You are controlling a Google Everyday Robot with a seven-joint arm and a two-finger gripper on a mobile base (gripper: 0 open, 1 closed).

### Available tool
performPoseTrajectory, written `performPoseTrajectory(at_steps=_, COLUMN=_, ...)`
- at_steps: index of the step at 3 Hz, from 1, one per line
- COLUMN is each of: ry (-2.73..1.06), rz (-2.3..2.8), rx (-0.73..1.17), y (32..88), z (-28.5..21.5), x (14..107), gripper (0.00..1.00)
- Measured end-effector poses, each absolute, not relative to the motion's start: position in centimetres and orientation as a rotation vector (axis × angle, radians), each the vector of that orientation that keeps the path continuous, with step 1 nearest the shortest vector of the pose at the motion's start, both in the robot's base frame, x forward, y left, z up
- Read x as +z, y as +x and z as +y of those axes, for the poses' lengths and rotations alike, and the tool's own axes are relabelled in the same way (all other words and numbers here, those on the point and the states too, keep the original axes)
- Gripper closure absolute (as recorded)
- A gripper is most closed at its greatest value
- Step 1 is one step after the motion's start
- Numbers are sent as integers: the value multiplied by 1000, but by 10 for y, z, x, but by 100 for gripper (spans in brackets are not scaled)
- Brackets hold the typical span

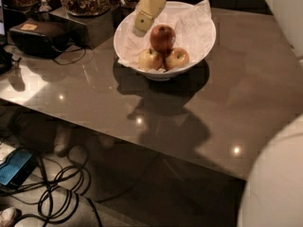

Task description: Pick apple from white bowl

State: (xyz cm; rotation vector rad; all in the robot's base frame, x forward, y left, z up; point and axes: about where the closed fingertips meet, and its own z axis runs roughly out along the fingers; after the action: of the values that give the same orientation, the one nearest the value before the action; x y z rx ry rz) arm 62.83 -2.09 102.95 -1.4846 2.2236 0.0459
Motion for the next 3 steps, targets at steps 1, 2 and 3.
performPoseTrajectory(at_steps=1, ry=-1398, rz=2291, rx=45, y=652, z=-20, x=1019, gripper=0)
performPoseTrajectory(at_steps=2, ry=-1323, rz=2360, rx=47, y=668, z=-28, x=1004, gripper=15)
performPoseTrajectory(at_steps=3, ry=-1268, rz=2411, rx=49, y=677, z=-39, x=991, gripper=20)
